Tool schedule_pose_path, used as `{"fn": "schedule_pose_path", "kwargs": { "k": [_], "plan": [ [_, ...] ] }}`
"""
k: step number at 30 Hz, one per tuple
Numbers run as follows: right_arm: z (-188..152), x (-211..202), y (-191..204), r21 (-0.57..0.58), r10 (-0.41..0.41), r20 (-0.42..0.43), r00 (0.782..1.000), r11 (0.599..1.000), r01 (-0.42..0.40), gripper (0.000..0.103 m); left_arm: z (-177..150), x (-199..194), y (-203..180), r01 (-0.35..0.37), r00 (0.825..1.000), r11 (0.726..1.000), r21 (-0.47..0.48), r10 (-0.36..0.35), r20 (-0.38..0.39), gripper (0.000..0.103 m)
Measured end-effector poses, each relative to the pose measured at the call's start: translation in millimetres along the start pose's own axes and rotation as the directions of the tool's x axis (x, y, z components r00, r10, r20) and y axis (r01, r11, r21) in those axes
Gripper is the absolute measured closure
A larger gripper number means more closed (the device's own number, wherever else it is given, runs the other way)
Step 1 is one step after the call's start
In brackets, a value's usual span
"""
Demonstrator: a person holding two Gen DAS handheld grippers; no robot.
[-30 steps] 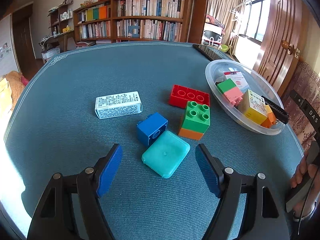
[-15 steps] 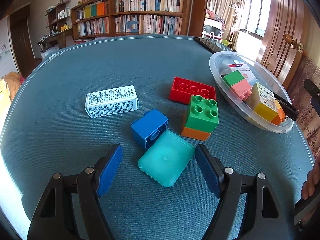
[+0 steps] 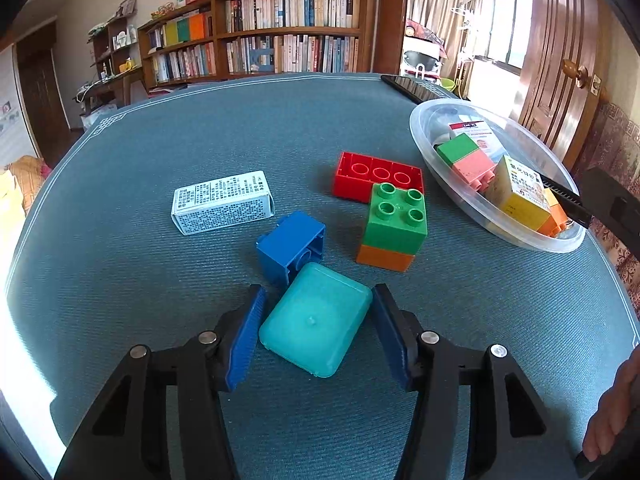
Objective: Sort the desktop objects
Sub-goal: 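Grasp the green-and-orange block with right tool while left tool holds the teal box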
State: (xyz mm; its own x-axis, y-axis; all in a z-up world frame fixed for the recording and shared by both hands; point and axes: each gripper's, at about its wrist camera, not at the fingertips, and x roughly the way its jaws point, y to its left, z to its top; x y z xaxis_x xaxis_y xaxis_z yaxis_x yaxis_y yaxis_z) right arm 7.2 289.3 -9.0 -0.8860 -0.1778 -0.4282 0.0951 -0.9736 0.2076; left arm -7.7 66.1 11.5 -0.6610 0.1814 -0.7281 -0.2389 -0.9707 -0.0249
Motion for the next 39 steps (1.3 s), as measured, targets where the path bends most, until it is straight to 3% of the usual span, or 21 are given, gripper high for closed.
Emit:
{"fn": "schedule_pose_path", "kwargs": {
  "k": [5,13,26,39],
  "plan": [
    [-16,14,29,-0.044,0.134,-0.104,0.986,0.989,-0.139,0.019,-3,-4,11,-0.041,0.999,0.998,-0.042,0.041,0.001,0.045],
    [-30,31,37,-0.039,0.178,-0.197,0.964,0.981,-0.189,0.019,0,-14,28,-0.127,0.990,0.989,-0.081,0.131,0.046,0.045],
    [-22,63,35,0.008,0.147,-0.319,0.936,0.988,-0.152,0.038,7,-28,59,-0.102,0.990,0.976,-0.195,0.119,0.077,0.045],
    [-15,104,62,-0.018,0.113,-0.327,0.938,0.992,-0.126,0.038,4,-29,63,-0.072,0.993,0.973,-0.219,0.090,0.072,0.045]
  ]
}}
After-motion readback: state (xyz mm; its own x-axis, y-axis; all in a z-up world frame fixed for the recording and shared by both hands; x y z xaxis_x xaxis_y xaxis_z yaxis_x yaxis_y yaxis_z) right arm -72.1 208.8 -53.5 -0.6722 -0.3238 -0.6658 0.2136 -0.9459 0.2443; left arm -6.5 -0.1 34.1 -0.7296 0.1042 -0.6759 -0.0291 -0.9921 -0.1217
